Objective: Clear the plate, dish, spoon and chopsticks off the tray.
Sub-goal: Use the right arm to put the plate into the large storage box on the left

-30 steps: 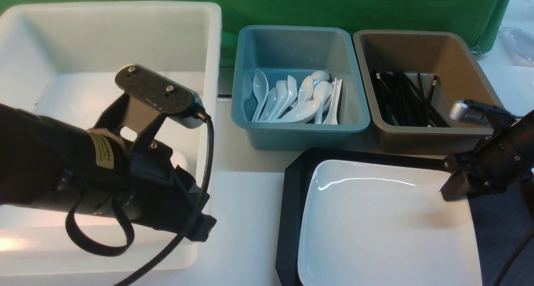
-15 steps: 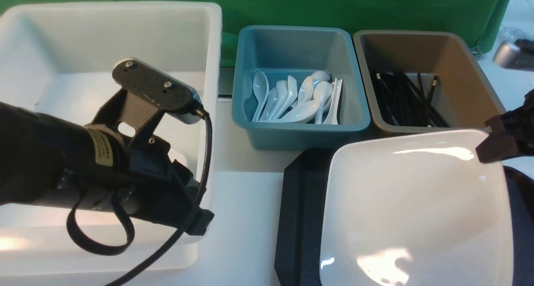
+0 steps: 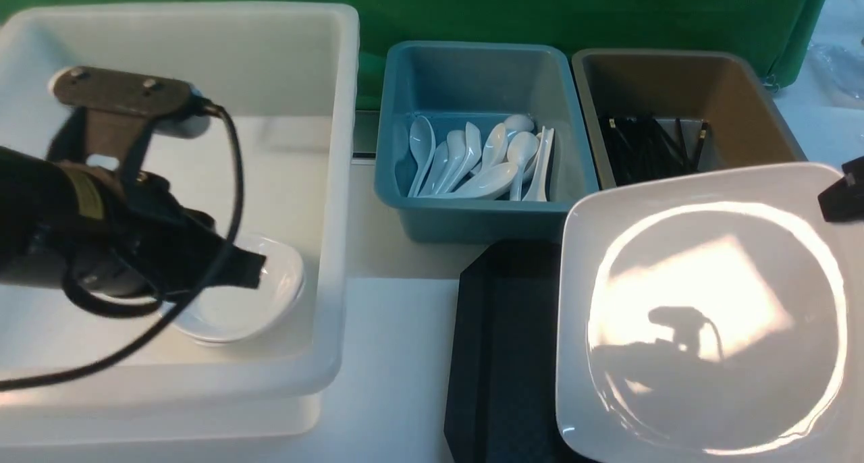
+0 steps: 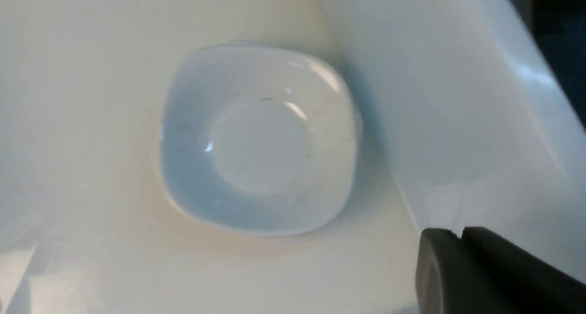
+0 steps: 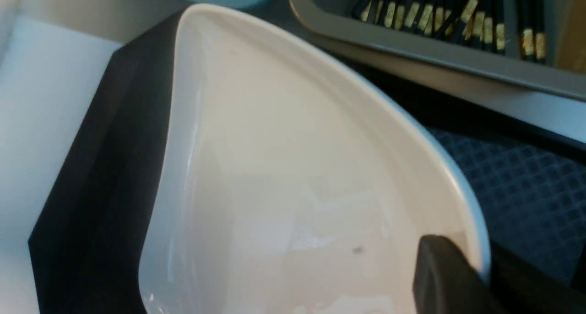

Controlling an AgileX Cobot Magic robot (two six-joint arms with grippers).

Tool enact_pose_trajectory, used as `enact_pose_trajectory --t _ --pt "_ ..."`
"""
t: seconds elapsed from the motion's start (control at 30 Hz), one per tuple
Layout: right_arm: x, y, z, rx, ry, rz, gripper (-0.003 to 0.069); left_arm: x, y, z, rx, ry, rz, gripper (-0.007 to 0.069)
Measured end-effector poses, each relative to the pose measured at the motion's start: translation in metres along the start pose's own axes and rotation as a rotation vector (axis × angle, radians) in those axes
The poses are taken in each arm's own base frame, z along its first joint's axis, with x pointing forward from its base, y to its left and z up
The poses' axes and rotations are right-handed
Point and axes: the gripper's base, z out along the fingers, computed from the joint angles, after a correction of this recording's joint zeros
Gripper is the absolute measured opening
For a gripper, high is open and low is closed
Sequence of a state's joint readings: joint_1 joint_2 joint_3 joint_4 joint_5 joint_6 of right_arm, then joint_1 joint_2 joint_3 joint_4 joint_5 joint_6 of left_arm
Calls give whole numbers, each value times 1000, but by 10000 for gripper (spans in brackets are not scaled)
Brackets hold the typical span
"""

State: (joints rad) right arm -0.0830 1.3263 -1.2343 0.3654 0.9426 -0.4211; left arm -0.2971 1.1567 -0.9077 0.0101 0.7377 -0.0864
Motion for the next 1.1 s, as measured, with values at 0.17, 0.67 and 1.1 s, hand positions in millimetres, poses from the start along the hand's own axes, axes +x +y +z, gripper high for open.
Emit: enact_pose_trajectory --t 0.17,0.67,1.1 --pt "-13 5 -18 -10 -50 -7 54 -1 26 -1 -32 -5 -67 17" --pt "-87 40 -63 -246 -388 0 54 0 48 -15 -34 -62 -138 17" --pt "-172 143 19 -480 -484 -69 54 10 64 -45 -122 -102 -224 17"
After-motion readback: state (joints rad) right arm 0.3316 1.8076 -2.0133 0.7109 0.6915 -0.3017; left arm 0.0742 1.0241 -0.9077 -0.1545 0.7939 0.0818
